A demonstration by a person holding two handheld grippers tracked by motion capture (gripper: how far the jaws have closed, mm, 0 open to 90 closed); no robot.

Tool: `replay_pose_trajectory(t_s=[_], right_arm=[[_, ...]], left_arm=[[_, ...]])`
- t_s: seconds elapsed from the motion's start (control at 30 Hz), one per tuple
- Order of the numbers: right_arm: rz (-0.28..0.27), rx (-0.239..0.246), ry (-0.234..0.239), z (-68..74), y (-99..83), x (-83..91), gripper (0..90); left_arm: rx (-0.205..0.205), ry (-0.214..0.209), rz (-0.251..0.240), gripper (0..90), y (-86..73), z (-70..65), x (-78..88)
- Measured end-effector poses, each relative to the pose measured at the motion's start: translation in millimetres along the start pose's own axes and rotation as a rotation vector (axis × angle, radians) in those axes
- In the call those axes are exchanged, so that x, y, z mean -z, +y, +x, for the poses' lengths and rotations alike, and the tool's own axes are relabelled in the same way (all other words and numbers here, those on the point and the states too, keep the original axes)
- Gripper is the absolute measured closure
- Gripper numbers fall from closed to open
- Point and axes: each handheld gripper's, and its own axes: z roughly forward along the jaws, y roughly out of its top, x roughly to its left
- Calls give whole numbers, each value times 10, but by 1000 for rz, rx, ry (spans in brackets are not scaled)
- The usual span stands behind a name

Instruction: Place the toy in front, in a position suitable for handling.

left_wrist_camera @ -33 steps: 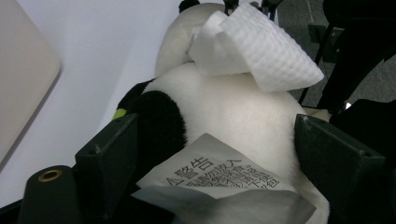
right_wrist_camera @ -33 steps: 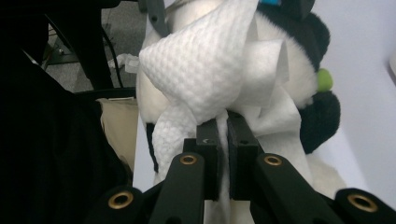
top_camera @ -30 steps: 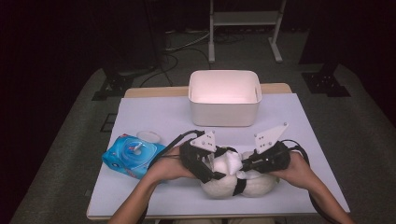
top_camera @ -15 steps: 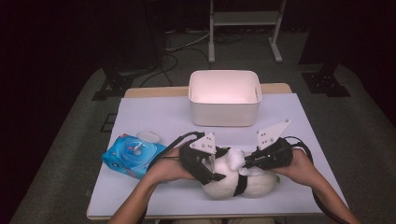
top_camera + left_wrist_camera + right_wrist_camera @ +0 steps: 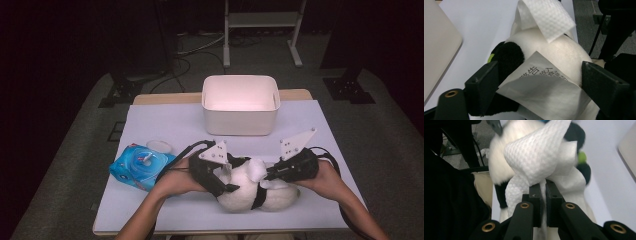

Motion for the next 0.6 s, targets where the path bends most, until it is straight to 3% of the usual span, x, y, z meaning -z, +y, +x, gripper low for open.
replay_pose_trajectory(t_s=[0.4, 0.53, 0.6], right_arm=[[-8, 97, 68, 30, 570, -297, 846], [-5, 95, 71, 6, 573, -312, 846], [-18, 74, 53, -55, 501, -240, 846]], left_arm=[[8, -3, -23, 174, -17, -1, -51], [23, -3, -34, 175, -65, 2, -35], [19, -1, -36, 176, -65, -13, -36]])
